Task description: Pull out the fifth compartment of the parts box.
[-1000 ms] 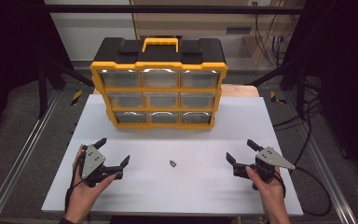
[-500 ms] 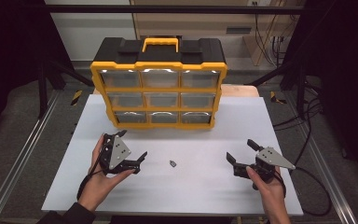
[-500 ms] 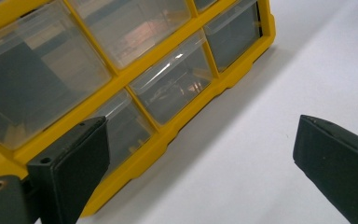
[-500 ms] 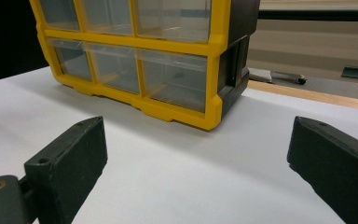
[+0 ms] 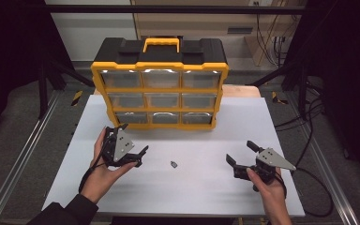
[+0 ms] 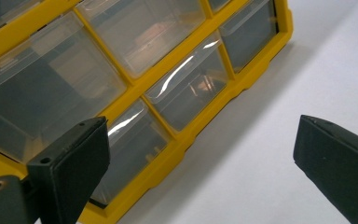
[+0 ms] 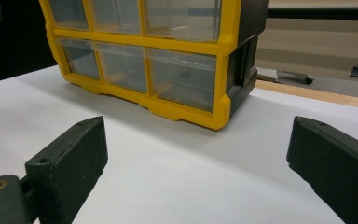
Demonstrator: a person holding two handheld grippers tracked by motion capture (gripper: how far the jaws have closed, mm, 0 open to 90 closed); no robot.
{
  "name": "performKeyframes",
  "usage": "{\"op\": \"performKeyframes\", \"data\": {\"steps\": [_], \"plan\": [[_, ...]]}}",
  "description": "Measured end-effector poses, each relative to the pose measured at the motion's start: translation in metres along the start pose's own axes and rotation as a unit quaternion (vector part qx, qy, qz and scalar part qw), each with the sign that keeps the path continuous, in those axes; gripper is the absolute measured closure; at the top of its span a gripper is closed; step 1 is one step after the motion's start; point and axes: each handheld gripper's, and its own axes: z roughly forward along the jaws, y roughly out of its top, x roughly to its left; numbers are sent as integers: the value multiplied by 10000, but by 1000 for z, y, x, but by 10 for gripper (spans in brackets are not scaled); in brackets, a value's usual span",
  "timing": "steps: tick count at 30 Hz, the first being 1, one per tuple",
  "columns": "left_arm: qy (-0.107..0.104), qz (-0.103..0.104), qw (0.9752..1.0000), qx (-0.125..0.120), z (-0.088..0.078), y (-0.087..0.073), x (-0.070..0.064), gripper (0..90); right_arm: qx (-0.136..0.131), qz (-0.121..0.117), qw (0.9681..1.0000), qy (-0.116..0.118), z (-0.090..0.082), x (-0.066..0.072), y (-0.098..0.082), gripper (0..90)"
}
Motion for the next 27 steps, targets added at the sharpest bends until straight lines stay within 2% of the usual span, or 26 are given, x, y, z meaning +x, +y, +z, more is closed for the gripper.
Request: {"op": "performKeyframes", "data": {"steps": [1,3,7,16,18,20,22,23,27], "plan": [[0,0,10000,0,0,0,0,38,0,0,10000,0,0,0,0,54],[30,143,9998,100,4,3,3,41,21,-22,10000,12,0,1,0,55],[93,307,9994,130,6,8,6,50,58,-103,9999,15,0,1,-1,55],[218,499,9984,158,7,22,17,50,38,-10,10000,4,1,1,-1,55],[251,784,9964,199,9,32,21,55,27,14,10000,13,1,0,-1,56],[271,861,9957,211,10,35,23,63,28,2,10000,16,1,1,-1,56],[389,1065,9930,318,15,45,28,63,22,-39,10000,59,-1,4,0,56],[389,1065,9930,318,15,45,28,61,22,-39,10000,59,-1,4,0,56],[455,1262,9904,326,20,56,30,60,4,-103,9999,122,-1,7,1,56]]}}
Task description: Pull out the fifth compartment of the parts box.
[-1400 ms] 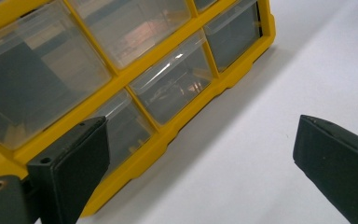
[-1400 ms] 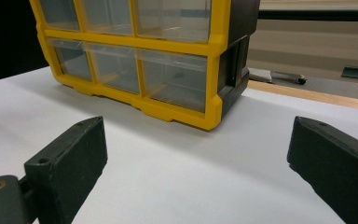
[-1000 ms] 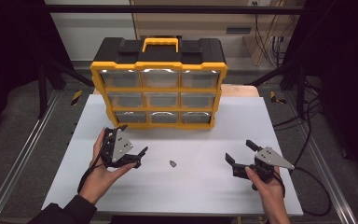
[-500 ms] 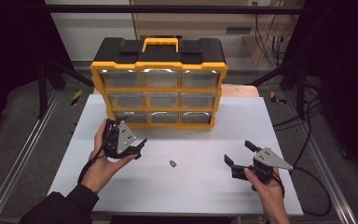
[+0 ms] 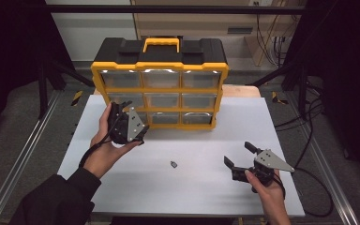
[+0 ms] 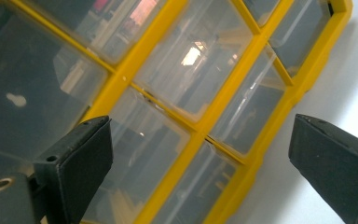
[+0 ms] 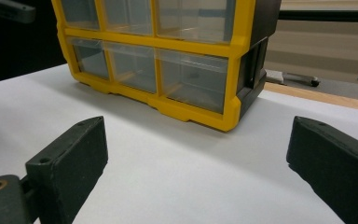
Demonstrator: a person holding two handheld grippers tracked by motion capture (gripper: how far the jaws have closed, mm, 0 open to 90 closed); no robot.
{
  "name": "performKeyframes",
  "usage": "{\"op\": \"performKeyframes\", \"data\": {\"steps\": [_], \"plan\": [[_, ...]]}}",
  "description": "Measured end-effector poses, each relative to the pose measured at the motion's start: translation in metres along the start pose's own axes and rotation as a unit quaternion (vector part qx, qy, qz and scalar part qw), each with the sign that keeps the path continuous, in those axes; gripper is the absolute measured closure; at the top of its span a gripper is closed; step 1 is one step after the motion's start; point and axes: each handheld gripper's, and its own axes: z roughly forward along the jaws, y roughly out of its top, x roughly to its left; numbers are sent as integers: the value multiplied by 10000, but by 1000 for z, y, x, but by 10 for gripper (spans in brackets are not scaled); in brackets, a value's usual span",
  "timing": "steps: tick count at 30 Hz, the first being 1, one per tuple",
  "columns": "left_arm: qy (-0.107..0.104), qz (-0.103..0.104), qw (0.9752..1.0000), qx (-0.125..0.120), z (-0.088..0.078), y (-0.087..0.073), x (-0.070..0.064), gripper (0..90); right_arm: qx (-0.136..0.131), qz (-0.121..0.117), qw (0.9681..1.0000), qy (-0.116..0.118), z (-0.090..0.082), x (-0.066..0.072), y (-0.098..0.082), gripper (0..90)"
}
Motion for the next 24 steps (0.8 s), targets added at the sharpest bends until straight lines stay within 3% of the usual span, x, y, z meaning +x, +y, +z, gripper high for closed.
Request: {"op": "performKeyframes", "data": {"steps": [4,8,12,20,21,24], "plan": [[50,159,9999,-3,3,6,2,57,4,-18,10000,32,1,1,0,56],[121,176,9998,10,8,8,1,54,72,-54,10000,30,2,1,0,56],[325,593,9976,113,12,9,-7,73,89,-101,9999,4,2,1,-1,56],[460,780,9958,159,15,8,-15,135,154,-24,9999,-4,4,0,-3,56],[514,901,9944,206,19,7,-18,147,156,-19,9999,6,5,0,-3,56],[626,978,9930,212,24,6,-21,159,172,-52,9998,16,5,1,-3,56]]}}
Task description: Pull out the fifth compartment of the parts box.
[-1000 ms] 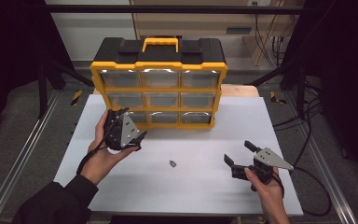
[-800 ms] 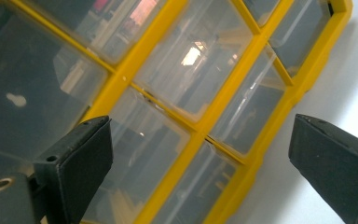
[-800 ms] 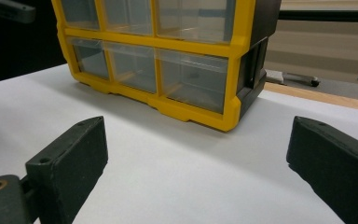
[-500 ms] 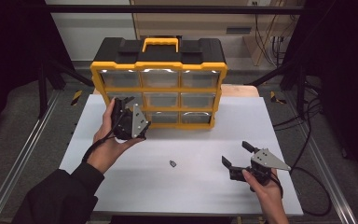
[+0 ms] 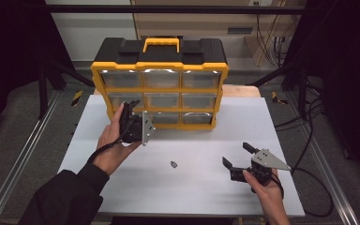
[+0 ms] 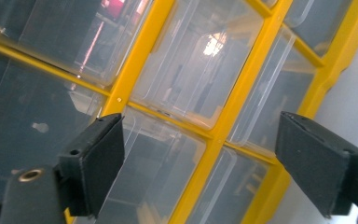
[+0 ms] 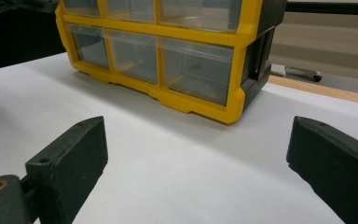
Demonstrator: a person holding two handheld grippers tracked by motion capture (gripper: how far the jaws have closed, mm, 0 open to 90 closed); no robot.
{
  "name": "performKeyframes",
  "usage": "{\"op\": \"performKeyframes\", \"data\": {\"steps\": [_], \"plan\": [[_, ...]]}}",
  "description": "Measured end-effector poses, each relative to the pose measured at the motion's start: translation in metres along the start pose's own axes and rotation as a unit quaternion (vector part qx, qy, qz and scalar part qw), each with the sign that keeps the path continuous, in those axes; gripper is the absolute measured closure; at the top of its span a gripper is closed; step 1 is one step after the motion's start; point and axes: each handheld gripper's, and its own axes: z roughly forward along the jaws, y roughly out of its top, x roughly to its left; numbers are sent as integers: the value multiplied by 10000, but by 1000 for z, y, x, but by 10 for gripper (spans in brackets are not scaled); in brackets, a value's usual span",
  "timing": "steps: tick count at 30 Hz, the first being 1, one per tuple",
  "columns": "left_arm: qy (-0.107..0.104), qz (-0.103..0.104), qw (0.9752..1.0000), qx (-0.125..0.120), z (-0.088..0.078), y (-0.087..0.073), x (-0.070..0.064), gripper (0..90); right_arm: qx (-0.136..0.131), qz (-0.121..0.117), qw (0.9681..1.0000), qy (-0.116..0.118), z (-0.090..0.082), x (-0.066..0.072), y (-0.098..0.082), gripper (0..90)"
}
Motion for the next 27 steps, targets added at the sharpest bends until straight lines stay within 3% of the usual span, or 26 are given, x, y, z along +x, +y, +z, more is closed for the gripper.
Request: {"op": "performKeyframes", "data": {"steps": [8,11,15,16,21,24,27], "plan": [[451,538,9975,-97,8,5,-6,260,-7,36,10000,1,-1,0,0,56],[471,755,9960,-74,10,6,-6,416,-23,106,9999,0,-1,-1,-1,56],[642,1093,9919,-87,15,8,-8,439,-26,138,9999,10,-1,-2,-1,56],[732,1249,9895,-59,17,8,-9,449,-34,115,9999,13,-1,-1,-1,56],[815,1438,9862,-4,22,11,-12,482,32,82,10000,12,1,-1,-1,56],[893,1436,9856,-18,26,12,-12,510,49,83,10000,1,1,-1,-2,56],[1023,1520,9831,-15,28,13,-10,539,42,121,9999,-25,0,-1,-1,56]]}}
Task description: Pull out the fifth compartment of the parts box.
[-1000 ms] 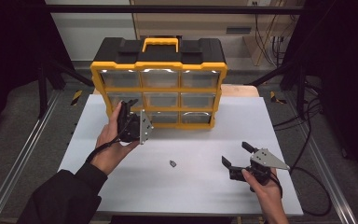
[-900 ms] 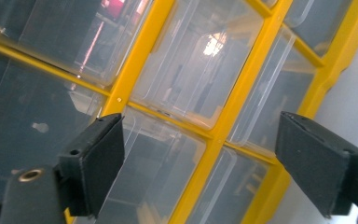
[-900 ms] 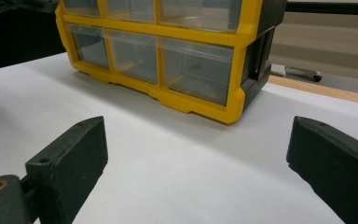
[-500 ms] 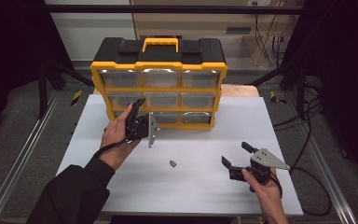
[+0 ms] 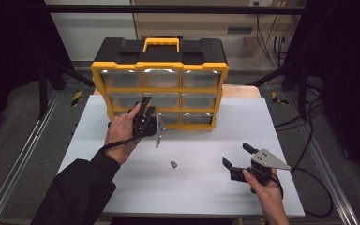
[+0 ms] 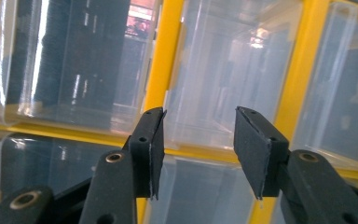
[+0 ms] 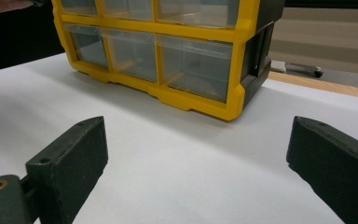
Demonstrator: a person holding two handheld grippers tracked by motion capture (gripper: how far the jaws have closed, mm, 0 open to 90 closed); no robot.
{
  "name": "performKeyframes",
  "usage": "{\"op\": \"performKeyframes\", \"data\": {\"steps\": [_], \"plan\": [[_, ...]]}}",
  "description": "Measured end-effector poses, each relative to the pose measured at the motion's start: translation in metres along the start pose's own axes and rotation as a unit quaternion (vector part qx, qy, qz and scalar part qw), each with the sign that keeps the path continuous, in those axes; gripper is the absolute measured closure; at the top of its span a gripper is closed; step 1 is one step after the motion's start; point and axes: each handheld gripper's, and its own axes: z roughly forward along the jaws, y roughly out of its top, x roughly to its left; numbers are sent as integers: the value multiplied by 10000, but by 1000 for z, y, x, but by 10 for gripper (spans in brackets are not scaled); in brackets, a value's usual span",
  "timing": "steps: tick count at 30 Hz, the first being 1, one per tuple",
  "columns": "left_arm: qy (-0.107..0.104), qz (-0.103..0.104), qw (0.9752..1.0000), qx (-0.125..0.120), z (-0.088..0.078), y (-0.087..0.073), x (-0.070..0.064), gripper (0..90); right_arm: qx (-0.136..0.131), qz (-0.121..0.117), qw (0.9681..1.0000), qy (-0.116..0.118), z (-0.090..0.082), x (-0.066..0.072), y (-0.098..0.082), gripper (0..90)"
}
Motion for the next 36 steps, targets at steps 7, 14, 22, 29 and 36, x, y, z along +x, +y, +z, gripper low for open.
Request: {"op": "performKeyframes", "data": {"steps": [7,14,22,29,36], "plan": [[275,122,9995,-70,3,-3,2,614,14,80,9999,-79,1,-1,0,61],[431,284,9985,-203,1,1,2,634,19,92,9999,-94,2,-2,0,64],[418,400,9983,-72,6,-1,-1,647,35,73,10000,-50,6,1,1,63],[398,518,9978,-81,10,-3,-3,707,75,40,10000,-30,7,1,0,63],[418,595,9973,-38,16,-6,-6,721,50,-33,10000,-10,7,2,1,63]]}}
